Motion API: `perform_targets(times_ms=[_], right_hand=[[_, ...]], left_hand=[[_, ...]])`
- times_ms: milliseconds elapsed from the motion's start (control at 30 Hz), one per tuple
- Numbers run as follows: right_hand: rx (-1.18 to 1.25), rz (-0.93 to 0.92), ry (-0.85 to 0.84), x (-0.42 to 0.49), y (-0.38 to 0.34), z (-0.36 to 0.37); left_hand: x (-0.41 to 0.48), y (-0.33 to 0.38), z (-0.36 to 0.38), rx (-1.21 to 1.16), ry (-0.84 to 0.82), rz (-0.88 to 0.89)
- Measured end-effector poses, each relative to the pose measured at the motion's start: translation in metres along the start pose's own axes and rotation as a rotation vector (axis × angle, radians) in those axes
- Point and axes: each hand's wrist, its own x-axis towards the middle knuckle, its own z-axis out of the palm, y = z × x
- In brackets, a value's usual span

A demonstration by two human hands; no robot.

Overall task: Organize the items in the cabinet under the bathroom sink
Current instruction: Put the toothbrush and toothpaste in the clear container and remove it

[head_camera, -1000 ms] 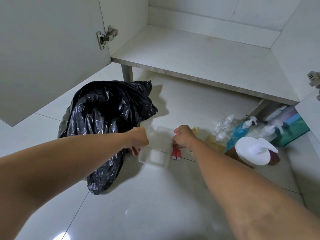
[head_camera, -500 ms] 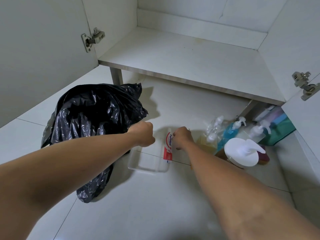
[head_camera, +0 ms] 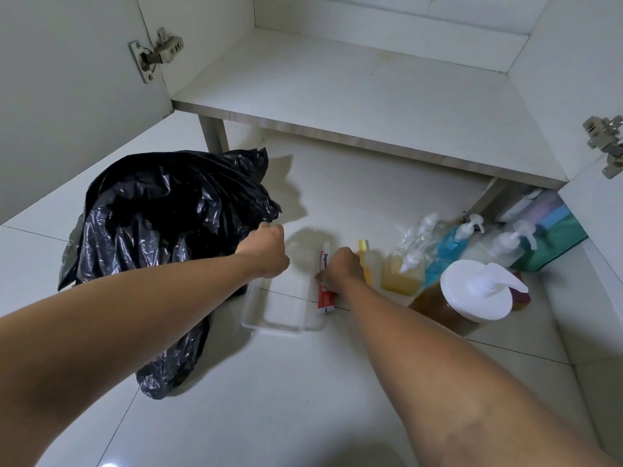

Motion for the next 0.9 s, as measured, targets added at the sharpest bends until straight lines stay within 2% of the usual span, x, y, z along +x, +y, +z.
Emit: perform_targets(times_ms=[300, 400, 567, 667, 800, 900], right_hand=[[0.034, 0.08, 0.124, 0.005, 0.009, -0.021], [0.044, 0.112, 0.091, 0.005, 0.012, -0.023], [0.204, 0.116, 0.059, 0.0, 0.004, -0.018], [0.214, 0.113, 0.029, 0.001, -0.002, -0.018], [0.221, 0.115, 0.04, 0.008, -0.001, -0.029], [0.125, 0.089, 0.041, 0.014, 0.002, -0.04]], left_hand=[[-0.001, -0.005, -0.007, -0.053, -0.048, -0.046], [-0.003, -0.005, -0.008, -0.057, -0.059, -0.05], [-0.005, -0.002, -0.006, -0.023, -0.032, -0.028], [-0.005, 0.008, -0.004, 0.049, 0.033, 0.092], [-0.005, 0.033, 0.0, 0.191, 0.104, 0.358], [0.0, 0.059, 0.009, 0.295, 0.041, 0.423]])
